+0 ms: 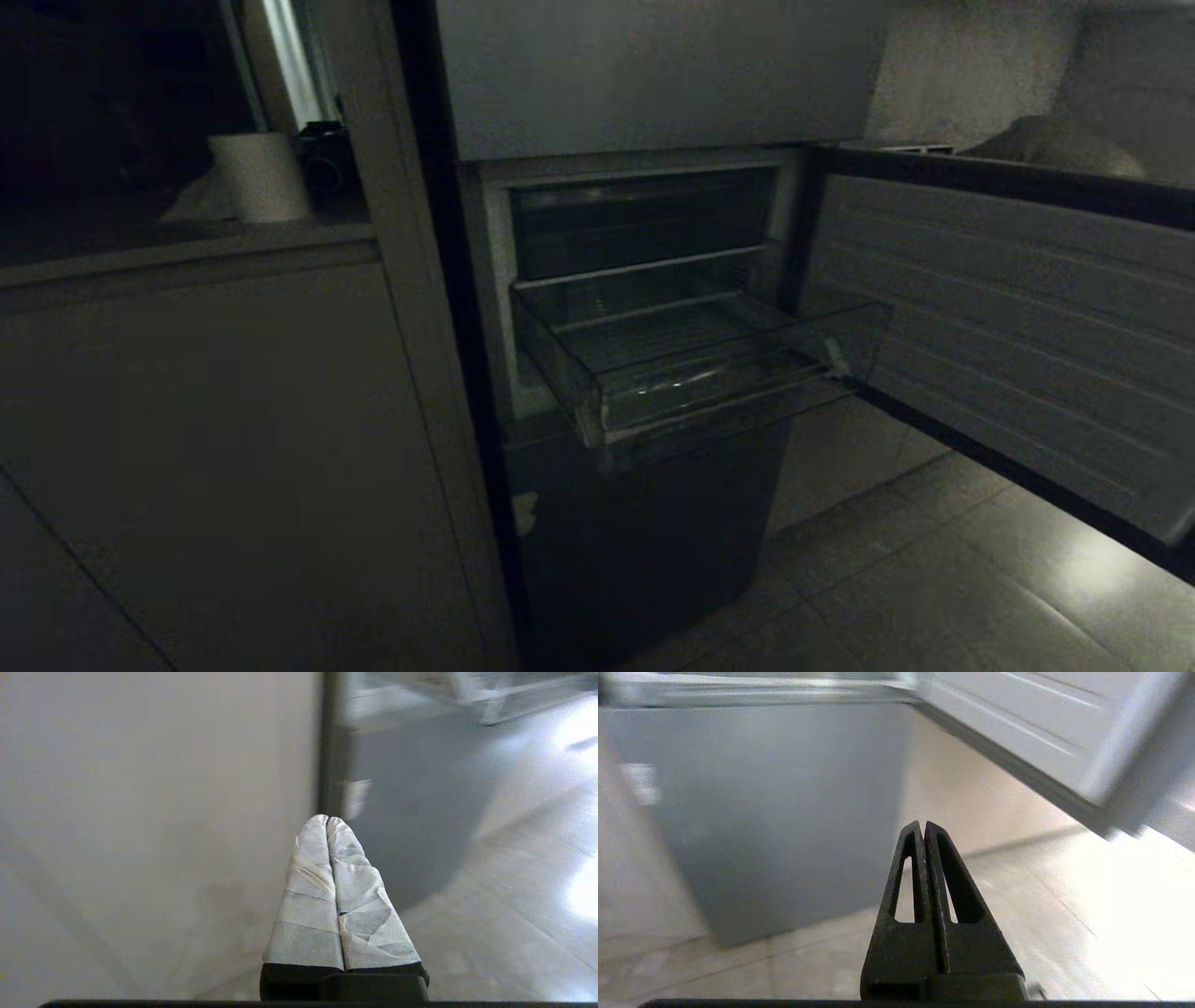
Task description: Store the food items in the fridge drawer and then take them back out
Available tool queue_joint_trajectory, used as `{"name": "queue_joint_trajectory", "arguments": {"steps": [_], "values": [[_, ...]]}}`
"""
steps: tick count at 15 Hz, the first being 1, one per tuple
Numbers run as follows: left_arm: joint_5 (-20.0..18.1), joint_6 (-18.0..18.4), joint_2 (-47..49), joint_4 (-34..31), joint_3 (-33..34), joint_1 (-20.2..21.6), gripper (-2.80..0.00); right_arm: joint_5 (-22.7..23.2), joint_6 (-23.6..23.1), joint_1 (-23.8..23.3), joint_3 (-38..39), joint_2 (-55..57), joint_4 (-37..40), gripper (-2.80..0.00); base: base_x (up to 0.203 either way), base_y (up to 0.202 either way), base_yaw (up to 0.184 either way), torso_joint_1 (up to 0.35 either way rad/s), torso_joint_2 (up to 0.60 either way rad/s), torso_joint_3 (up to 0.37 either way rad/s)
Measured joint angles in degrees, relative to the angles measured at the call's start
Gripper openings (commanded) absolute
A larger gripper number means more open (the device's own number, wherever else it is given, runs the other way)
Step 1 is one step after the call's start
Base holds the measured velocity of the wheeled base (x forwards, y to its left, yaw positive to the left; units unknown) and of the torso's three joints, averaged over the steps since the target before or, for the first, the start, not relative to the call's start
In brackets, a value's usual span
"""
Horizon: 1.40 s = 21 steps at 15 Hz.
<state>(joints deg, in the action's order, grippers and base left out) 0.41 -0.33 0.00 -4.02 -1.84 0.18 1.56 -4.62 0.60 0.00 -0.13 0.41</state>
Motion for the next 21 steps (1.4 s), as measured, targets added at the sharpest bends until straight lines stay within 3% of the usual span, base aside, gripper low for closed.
{"name": "queue_joint_trajectory", "arguments": {"steps": [7,9,11,13,17,18,21], "values": [[0.0,0.0,0.0,0.0,0.0,0.0,-2.80,0.0,-0.2,0.0,-0.1,0.1,0.1,-2.80,0.000,0.005,-0.130,0.003,0.00,0.002],[0.0,0.0,0.0,0.0,0.0,0.0,-2.80,-2.3,0.5,-0.2,-1.9,2.3,0.5,-2.80,0.000,0.000,0.000,0.000,0.00,0.000],[0.0,0.0,0.0,0.0,0.0,0.0,-2.80,-7.0,4.0,-1.8,-7.0,9.0,0.4,-2.80,0.000,0.000,0.000,0.000,0.00,0.000],[0.0,0.0,0.0,0.0,0.0,0.0,-2.80,-10.6,8.2,-6.5,-13.5,18.6,0.2,-2.80,0.000,0.000,0.000,0.000,0.00,0.000],[0.0,0.0,0.0,0.0,0.0,0.0,-2.80,-11.8,11.2,-24.5,-24.9,39.8,-4.0,-2.80,0.000,0.000,0.000,0.000,0.00,0.000],[0.0,0.0,0.0,0.0,0.0,0.0,-2.80,-11.5,11.0,-27.8,-26.7,44.8,-6.5,0.00,0.000,0.000,0.000,0.000,0.00,0.000],[0.0,0.0,0.0,0.0,0.0,0.0,-2.80,-11.0,9.9,-32.9,-29.4,57.9,-14.5,0.00,0.000,0.000,0.000,0.000,0.00,0.000]]}}
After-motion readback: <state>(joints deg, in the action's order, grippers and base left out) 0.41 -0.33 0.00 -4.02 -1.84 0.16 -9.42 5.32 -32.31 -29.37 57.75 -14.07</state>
